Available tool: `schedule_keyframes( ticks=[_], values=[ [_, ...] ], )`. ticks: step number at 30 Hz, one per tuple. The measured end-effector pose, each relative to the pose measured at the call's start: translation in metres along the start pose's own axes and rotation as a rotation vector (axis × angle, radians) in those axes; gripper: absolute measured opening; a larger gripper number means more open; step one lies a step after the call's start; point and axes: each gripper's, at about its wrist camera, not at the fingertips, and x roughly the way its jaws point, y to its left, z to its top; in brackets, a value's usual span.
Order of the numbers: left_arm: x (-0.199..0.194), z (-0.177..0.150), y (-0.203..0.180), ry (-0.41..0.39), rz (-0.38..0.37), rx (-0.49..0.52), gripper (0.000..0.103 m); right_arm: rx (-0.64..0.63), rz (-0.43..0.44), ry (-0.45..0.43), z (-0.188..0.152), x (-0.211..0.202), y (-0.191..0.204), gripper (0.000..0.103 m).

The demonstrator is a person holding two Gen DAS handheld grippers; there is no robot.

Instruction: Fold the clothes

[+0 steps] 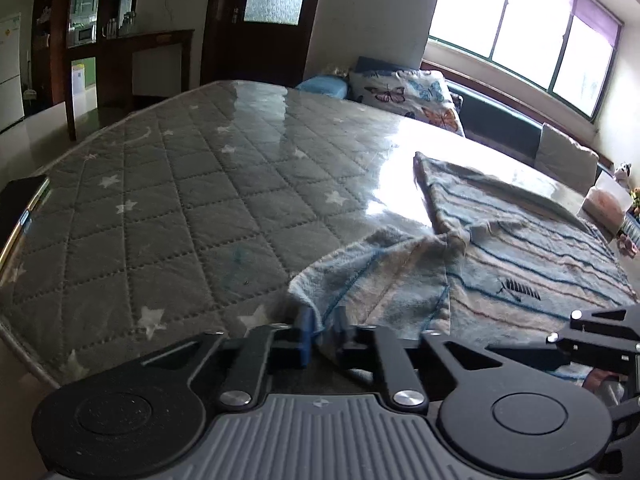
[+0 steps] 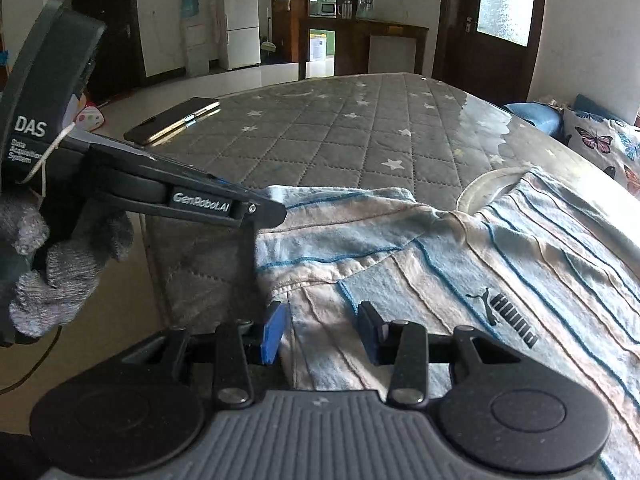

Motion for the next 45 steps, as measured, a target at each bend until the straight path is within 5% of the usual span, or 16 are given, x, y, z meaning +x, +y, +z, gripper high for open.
schedule_keyframes(
  ticks=[6,14,18,23,27,30,35,41,45],
  values=[
    [-0.022,0.012,-0.011,-0.098,-0.098,0.012,0.003,0.003,-0.018,-0.018,0.0,-0.014,-0.003,0.04],
    [-0.047,0.013,-0.061,-0.172,-0.355,0.154,0.002,0.053,-0.117,-0.048,-0.013,-0.054,-0.03,0.04],
    [-0.046,0.003,-0.084,-0.124,-0.484,0.265,0.003,0.114,-0.183,-0.048,-0.028,-0.074,-0.049,0.04],
    [-0.034,-0.012,-0.107,0.001,-0.554,0.395,0.004,0.189,-0.242,-0.028,-0.049,-0.092,-0.071,0.04],
    [-0.031,-0.019,-0.111,0.057,-0.564,0.456,0.006,0.229,-0.269,-0.021,-0.061,-0.102,-0.083,0.041],
    [-0.034,-0.008,-0.106,0.025,-0.552,0.457,0.008,0.244,-0.274,-0.032,-0.063,-0.107,-0.085,0.04],
    [-0.021,0.012,-0.1,-0.01,-0.435,0.432,0.008,0.25,-0.263,-0.049,-0.059,-0.106,-0.087,0.04],
    [0.017,-0.004,-0.101,0.107,-0.352,0.47,0.008,0.239,-0.223,-0.036,-0.056,-0.089,-0.084,0.04],
    [0.015,-0.004,-0.1,0.108,-0.349,0.489,0.011,0.245,-0.221,-0.021,-0.059,-0.086,-0.09,0.04]
  ],
)
